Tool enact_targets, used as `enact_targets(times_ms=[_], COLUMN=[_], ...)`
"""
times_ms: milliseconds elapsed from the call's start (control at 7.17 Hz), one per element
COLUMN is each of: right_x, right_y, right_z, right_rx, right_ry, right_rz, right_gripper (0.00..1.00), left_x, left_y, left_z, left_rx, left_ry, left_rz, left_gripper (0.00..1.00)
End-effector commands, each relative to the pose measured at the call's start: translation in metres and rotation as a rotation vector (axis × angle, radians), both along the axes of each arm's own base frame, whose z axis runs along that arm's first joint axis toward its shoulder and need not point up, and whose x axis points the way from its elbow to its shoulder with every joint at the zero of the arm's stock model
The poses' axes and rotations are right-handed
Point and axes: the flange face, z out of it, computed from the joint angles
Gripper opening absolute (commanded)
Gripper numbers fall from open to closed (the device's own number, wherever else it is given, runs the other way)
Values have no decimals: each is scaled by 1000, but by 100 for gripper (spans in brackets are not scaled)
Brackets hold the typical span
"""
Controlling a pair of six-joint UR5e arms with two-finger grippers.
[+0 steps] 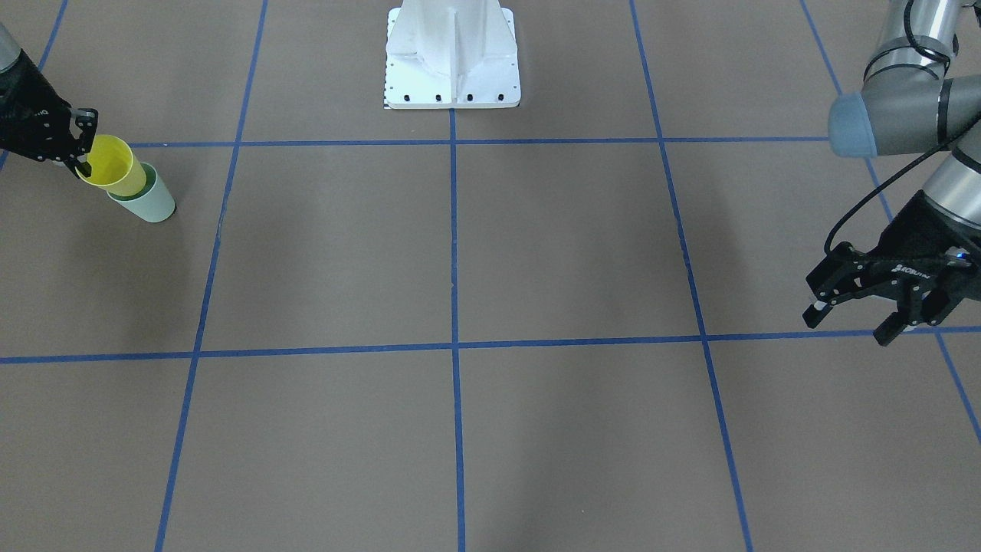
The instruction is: Transfer and stack yellow cup on green cup
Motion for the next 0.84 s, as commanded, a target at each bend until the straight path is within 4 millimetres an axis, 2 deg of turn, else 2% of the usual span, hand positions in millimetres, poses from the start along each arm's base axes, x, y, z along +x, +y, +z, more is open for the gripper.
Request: enact_targets(times_ms=[0, 279, 418, 558, 697], right_x=[-8, -8, -7, 0, 10], right_y=[-3, -5, -5, -11, -22], right_z=[1, 0, 4, 16, 30], right_rx=[12, 15, 9, -9, -25], right_ry=[2, -3, 3, 19, 34], right_rz=[-16, -16, -16, 7, 47], right_gripper=[99, 100, 100, 100, 100], left_x=[-1, -13, -38, -73, -124], left_y=[0, 1, -7, -16, -9], left_z=[2, 11, 28, 54, 95], left_rx=[-3, -11, -21, -21, -8], left_ry=[-1, -3, -9, -41, -107], left_rz=[-2, 2, 25, 70, 121], left_gripper=[100, 100, 100, 100, 100])
